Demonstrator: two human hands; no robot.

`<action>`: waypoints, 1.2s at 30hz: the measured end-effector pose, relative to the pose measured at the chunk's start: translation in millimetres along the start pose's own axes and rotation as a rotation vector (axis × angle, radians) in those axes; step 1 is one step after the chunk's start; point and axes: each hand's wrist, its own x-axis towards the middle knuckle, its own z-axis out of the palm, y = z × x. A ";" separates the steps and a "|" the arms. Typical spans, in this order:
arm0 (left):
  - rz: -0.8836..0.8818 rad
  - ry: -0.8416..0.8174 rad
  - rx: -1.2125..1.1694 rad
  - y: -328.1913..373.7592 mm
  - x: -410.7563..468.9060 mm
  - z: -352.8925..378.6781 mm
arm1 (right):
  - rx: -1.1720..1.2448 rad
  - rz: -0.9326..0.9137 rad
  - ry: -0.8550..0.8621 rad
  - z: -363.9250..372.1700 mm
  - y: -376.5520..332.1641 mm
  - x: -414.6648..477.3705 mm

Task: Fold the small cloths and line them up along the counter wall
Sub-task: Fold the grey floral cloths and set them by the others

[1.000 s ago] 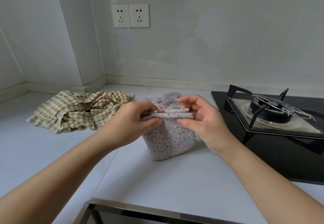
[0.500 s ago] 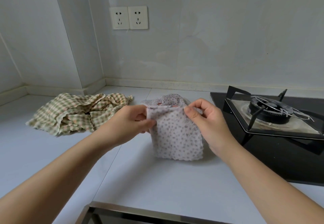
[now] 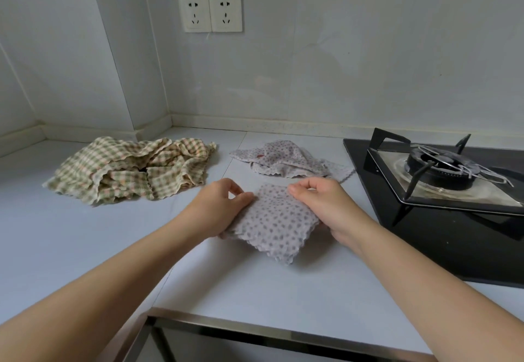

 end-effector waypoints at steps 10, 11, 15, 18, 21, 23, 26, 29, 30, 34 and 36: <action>0.741 -0.048 0.396 -16.9 -4.0 8.2 | -0.027 0.160 0.005 -11.5 2.0 6.8; 0.764 -0.088 0.497 -17.9 -4.2 12.5 | 0.041 0.188 -0.013 -11.2 1.2 5.9; 0.729 0.012 0.537 -14.3 -3.4 9.3 | 0.278 0.230 -0.027 -14.4 -1.1 5.2; 0.727 0.133 0.399 -13.6 -2.9 4.4 | 0.362 0.211 -0.049 -13.9 -0.6 5.4; 0.537 0.159 0.534 -21.6 3.0 7.1 | 0.227 0.127 -0.033 -10.5 0.0 4.5; 0.305 0.124 0.528 -25.1 7.8 7.9 | 0.075 0.066 -0.021 -6.6 -0.9 2.5; 0.121 -0.003 0.378 -22.2 14.2 5.3 | -0.173 -0.067 -0.025 -0.6 2.1 0.5; 0.061 -0.148 0.233 -16.5 13.5 1.0 | -0.308 -0.174 -0.093 3.6 6.8 -2.5; 0.075 -0.165 0.199 -15.9 13.1 -0.4 | -0.304 -0.191 -0.107 3.8 7.4 -3.0; 0.236 -0.115 -0.117 -19.1 11.9 -3.3 | -0.184 -0.297 -0.134 -1.7 0.9 -4.7; 0.392 -0.106 -0.289 -19.1 9.2 -3.1 | -0.147 -0.375 -0.191 -5.1 -3.2 -8.0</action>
